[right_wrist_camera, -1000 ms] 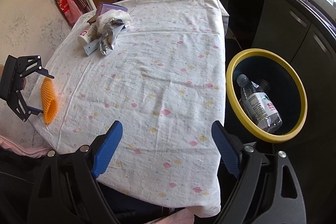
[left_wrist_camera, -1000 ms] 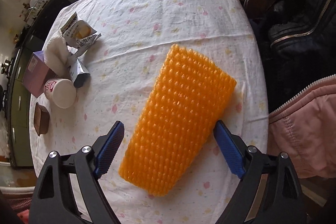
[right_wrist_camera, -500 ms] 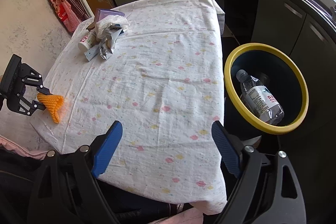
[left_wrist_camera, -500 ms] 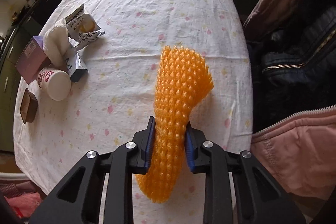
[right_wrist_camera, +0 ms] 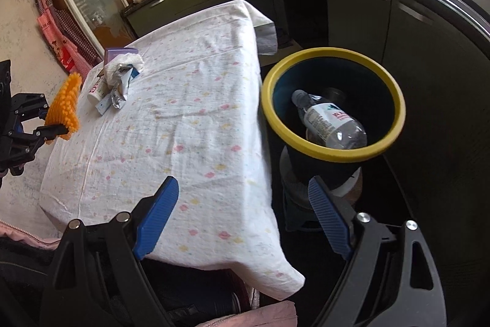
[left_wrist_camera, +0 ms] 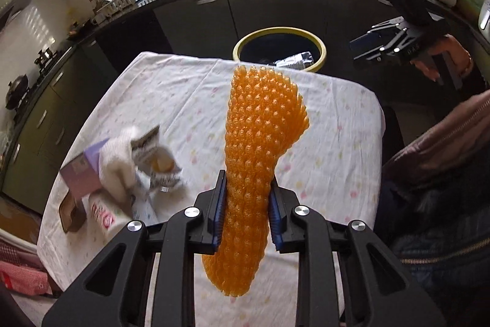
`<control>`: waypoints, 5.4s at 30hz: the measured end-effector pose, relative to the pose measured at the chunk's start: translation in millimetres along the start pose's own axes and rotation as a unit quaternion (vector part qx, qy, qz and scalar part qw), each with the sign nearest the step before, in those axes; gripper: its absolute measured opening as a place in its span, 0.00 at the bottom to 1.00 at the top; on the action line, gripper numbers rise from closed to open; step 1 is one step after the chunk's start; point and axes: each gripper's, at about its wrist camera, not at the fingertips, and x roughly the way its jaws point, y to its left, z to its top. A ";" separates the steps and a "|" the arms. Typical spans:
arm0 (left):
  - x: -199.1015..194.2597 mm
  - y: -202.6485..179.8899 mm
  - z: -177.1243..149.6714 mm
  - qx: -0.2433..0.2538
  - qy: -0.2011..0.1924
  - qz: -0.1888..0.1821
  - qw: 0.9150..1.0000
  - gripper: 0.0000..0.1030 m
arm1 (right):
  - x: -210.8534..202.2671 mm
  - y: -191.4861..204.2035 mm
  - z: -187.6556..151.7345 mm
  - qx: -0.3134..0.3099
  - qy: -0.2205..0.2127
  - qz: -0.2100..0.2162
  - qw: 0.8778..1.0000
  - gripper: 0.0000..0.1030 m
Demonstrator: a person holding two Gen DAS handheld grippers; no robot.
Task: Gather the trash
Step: 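Carry the foam sleeve over the bin and release it with the left gripper, then grasp the white tissue with the right gripper and lift it, then carry the tissue over the bin and open the right gripper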
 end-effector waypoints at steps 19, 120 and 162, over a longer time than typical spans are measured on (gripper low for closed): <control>216.7 -50.9 237.2 0.069 0.068 -0.048 0.994 0.28 | -25.7 -104.2 -40.3 0.119 -0.021 -0.021 0.992 0.80; 1.1 113.0 -139.0 -0.318 -0.154 0.273 0.895 0.95 | 47.1 258.6 180.7 -0.243 -0.102 0.077 0.962 0.04; 4.9 112.3 -133.6 -0.311 -0.143 0.279 0.897 0.95 | 41.9 50.2 99.1 0.001 -0.071 -0.128 0.989 0.50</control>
